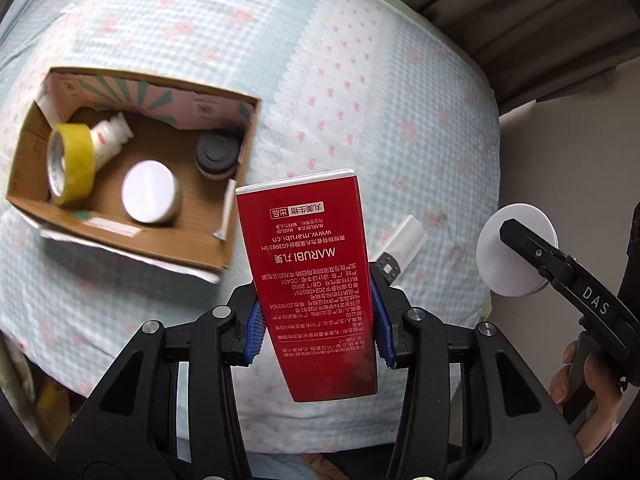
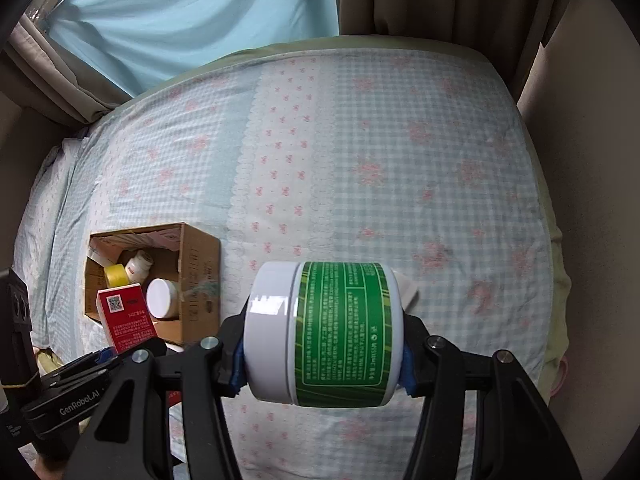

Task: Organize rigid objects
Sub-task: 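Carry the red box and green-labelled jar over the cardboard box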

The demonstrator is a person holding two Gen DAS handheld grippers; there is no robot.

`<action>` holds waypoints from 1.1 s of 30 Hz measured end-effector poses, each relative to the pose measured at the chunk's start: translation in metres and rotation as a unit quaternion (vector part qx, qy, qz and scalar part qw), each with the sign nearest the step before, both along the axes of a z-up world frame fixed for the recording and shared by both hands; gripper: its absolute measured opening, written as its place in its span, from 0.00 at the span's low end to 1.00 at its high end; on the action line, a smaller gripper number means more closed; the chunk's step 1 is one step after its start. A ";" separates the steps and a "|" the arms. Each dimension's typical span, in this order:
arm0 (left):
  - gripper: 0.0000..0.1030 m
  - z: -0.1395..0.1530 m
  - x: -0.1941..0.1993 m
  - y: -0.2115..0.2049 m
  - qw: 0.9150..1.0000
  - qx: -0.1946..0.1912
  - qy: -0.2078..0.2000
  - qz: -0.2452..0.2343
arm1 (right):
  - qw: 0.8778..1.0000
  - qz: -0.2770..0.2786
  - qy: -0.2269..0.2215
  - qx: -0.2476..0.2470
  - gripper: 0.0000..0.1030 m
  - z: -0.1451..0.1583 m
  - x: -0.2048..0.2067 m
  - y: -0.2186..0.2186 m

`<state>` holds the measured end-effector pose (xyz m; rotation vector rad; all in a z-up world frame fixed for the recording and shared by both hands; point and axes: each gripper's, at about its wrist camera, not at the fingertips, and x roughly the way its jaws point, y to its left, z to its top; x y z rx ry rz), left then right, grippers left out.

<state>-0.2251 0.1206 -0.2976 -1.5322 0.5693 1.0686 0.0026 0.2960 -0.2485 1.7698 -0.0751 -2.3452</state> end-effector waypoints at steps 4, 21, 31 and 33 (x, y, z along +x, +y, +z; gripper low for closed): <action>0.39 0.003 -0.061 0.005 1.000 0.004 0.018 0.005 | 1.000 -0.002 -0.002 -0.025 0.50 0.003 0.007 -0.053; 0.39 -0.086 -0.169 0.045 0.983 -0.011 0.071 -0.169 | 0.997 -0.004 -0.066 -0.045 0.50 -0.067 0.020 -0.222; 0.39 -0.129 -0.132 0.068 0.935 0.020 0.114 -0.335 | 0.998 0.043 -0.050 0.020 0.50 -0.117 0.022 -0.245; 0.39 -0.134 -0.126 0.070 0.924 0.025 0.128 -0.358 | 0.997 0.066 -0.034 0.036 0.50 -0.122 0.024 -0.250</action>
